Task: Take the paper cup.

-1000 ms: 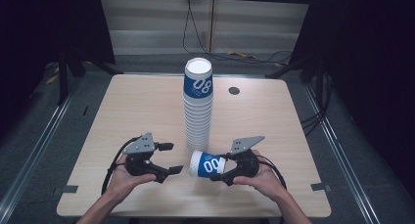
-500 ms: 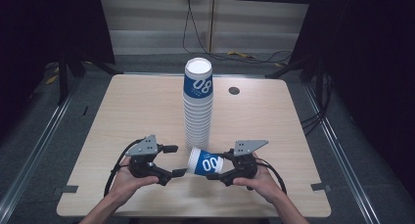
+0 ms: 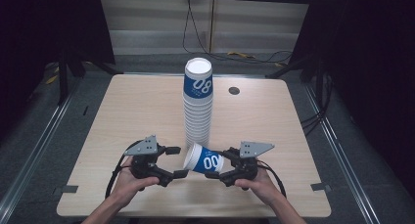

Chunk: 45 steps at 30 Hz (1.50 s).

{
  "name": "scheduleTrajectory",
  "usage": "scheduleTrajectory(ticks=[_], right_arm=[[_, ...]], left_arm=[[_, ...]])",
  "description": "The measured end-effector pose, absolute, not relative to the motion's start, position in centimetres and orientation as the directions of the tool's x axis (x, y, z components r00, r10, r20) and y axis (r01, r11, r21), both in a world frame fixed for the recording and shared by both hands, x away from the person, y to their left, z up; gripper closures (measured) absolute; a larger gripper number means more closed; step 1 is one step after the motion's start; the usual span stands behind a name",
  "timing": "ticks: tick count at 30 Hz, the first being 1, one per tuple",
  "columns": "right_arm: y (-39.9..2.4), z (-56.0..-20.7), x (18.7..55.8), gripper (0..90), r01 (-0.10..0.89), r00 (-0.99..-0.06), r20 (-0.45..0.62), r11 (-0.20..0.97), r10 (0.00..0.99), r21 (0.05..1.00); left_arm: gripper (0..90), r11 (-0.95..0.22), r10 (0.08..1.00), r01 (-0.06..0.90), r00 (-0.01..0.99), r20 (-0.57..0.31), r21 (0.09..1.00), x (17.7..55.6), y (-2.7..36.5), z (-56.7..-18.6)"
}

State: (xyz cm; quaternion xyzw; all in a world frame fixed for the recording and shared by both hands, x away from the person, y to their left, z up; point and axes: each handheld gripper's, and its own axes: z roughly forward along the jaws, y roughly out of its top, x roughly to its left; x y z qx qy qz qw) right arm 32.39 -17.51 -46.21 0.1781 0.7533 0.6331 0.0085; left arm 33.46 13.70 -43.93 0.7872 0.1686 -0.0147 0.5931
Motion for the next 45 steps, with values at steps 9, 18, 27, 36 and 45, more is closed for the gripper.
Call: scheduleTrajectory(ticks=[9,18,27,36,45], right_arm=[[-17.2,-46.2,32.2,29.5,0.252,-0.943,0.220,0.107,0.248,0.962],[-16.6,-46.3,32.1,29.6,0.251,-0.950,0.224,0.105,0.216,0.962],[-16.3,-46.3,32.1,29.6,0.243,-0.954,0.216,0.112,0.209,0.964],[-16.1,-46.2,32.4,29.6,0.241,-0.954,0.216,0.102,0.209,0.965],[-16.0,-46.4,32.4,29.6,0.245,-0.954,0.217,0.122,0.207,0.962]], left_arm=[[15.7,-0.239,0.234,0.307,0.939,-0.252,0.921,33.4,13.5,-43.7],[15.3,-0.251,0.200,0.287,0.950,-0.241,0.924,33.5,12.9,-43.5],[13.4,-0.236,0.203,0.272,0.953,-0.227,0.933,33.6,12.1,-43.2],[13.6,-0.201,0.214,0.289,0.945,-0.246,0.936,33.7,12.1,-43.1],[14.1,-0.215,0.203,0.288,0.948,-0.245,0.933,33.8,11.9,-43.2]])
